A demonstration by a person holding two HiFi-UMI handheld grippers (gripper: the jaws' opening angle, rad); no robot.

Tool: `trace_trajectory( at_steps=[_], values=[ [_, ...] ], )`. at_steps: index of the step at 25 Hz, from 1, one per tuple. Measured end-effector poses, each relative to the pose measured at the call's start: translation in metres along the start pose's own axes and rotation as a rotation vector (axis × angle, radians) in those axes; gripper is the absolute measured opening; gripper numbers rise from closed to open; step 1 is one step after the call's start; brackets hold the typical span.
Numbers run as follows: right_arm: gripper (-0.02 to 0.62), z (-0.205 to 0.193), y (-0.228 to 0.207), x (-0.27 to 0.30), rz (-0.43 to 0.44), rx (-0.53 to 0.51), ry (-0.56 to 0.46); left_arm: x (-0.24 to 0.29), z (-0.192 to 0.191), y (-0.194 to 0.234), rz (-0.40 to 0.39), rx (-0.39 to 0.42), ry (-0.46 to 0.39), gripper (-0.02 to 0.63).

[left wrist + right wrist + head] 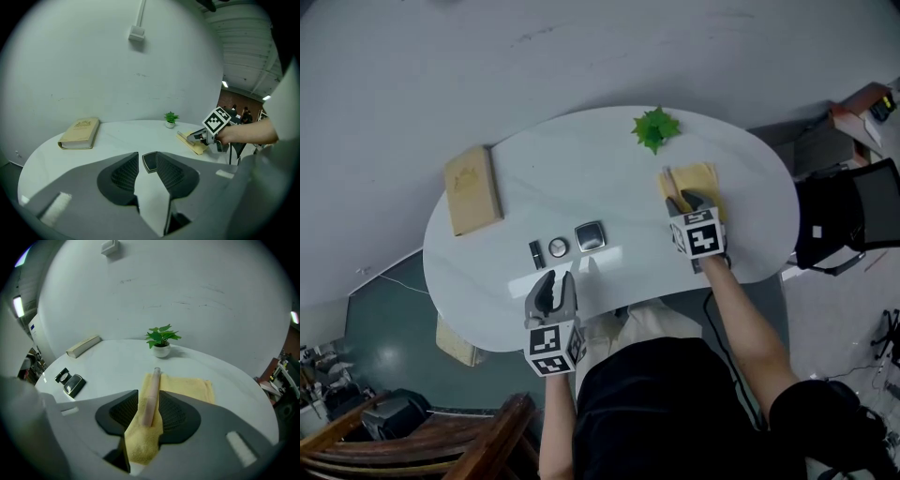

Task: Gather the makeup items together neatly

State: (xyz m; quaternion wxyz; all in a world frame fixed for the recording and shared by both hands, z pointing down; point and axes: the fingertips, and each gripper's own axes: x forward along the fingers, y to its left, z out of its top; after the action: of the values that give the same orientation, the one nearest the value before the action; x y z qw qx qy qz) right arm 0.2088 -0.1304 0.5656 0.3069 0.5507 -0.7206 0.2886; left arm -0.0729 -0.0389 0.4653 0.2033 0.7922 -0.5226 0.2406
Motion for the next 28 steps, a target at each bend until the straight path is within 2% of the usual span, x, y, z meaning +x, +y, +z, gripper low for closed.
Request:
trace_trajectory(
  at_steps=[14, 28],
  values=[
    [0.095, -0.009, -0.004, 0.019, -0.001, -0.024, 0.058, 0.004, 0.002, -0.006, 0.007, -0.002, 0.004, 0.11],
    [0.075, -0.007, -0.002, 0.009, -0.012, 0.015, 0.043, -0.011, -0.003, -0.008, 0.023, -0.017, -0.013, 0.109]
  ],
)
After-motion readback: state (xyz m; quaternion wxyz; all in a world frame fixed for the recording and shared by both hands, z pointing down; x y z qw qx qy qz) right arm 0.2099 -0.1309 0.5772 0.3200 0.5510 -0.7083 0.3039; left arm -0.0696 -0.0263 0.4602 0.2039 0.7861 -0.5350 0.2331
